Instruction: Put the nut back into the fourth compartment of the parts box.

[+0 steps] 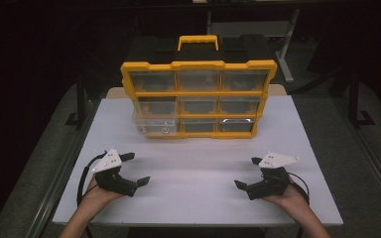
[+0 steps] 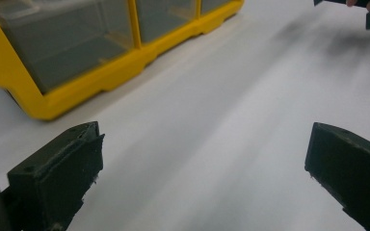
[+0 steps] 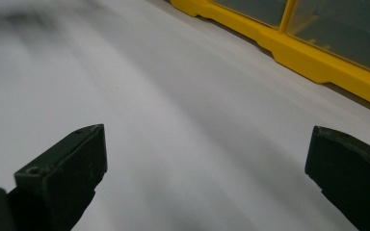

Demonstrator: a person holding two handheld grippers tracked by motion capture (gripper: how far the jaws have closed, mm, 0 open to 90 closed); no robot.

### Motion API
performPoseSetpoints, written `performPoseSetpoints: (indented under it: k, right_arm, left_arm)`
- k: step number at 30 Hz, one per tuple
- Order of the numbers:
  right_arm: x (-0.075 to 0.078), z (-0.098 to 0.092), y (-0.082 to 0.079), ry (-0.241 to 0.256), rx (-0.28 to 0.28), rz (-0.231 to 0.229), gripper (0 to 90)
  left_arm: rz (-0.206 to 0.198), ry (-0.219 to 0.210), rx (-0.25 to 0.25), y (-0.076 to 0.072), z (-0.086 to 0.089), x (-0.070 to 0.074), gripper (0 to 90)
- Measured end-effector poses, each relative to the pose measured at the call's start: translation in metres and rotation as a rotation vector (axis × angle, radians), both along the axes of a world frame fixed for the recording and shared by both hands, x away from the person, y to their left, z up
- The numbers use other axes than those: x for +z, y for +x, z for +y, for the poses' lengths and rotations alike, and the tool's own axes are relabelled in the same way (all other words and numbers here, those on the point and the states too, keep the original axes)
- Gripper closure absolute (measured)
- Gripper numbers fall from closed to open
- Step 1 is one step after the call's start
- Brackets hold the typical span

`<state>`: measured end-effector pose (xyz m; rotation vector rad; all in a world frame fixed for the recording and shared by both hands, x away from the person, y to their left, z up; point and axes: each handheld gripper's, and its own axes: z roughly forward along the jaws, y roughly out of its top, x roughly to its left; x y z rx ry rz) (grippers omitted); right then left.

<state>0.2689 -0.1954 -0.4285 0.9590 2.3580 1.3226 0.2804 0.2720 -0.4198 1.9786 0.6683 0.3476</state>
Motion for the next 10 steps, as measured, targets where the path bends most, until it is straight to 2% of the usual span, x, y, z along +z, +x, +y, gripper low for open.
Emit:
performPoseSetpoints:
  k: [3, 4, 10]
  right_arm:
    - [0.0010, -0.0042, -0.0021, 0.000, -0.009, -0.005, 0.3]
    - [0.0010, -0.0051, -0.0026, 0.001, -0.009, -0.008, 0.3]
    - [0.0004, -0.0093, -0.0032, 0.000, -0.017, -0.008, 0.3]
  left_arm:
    - [0.019, -0.003, -0.003, -0.0022, 0.0022, -0.0054, 0.0]
    - [0.020, 0.008, -0.008, -0.0032, 0.0031, -0.0066, 0.0]
    - [0.013, 0.002, -0.004, -0.0028, 0.0038, -0.0062, 0.0]
